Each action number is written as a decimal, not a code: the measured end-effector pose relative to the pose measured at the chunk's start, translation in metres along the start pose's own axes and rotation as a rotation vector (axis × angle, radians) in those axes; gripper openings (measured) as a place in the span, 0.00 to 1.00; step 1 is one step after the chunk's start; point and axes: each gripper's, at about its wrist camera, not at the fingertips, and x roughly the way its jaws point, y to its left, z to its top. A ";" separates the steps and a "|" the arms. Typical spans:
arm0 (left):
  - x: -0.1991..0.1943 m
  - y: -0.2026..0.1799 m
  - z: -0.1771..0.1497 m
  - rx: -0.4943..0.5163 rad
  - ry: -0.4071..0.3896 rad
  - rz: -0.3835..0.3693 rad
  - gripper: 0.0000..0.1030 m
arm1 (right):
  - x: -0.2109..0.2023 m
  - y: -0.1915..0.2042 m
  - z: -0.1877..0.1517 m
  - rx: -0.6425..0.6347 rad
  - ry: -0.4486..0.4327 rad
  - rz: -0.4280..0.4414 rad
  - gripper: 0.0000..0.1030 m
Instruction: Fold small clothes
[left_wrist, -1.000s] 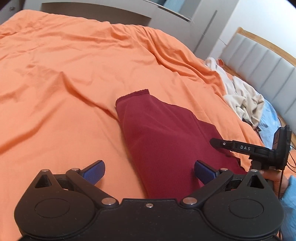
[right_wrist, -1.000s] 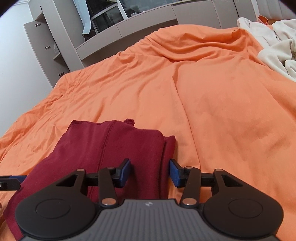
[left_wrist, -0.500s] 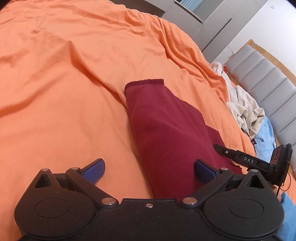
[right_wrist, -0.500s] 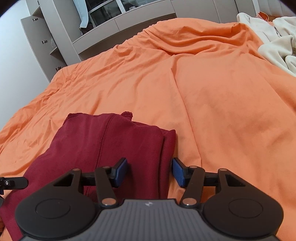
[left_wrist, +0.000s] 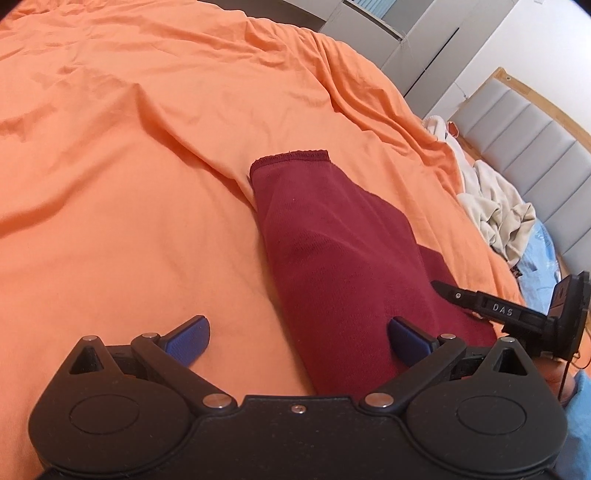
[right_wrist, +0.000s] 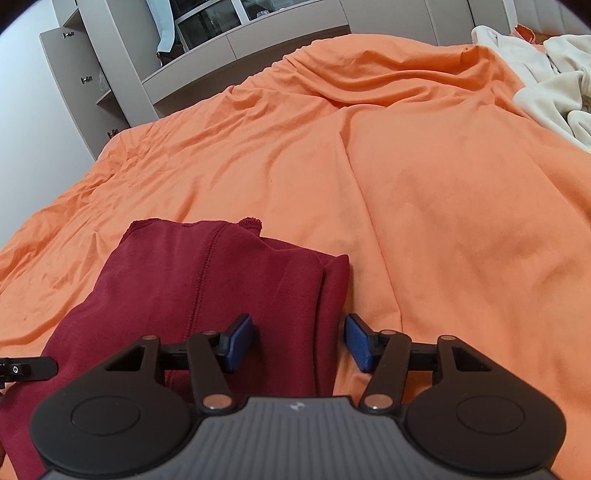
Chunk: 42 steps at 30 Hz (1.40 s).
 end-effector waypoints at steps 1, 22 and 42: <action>0.000 0.000 0.000 0.003 0.000 0.002 1.00 | 0.000 0.000 0.000 0.000 0.000 0.000 0.59; -0.001 0.000 0.001 0.008 0.007 -0.007 0.95 | -0.010 0.030 -0.002 -0.178 -0.050 -0.071 0.25; -0.022 -0.037 0.002 0.129 -0.073 -0.052 0.31 | -0.046 0.051 0.007 -0.131 -0.198 -0.049 0.15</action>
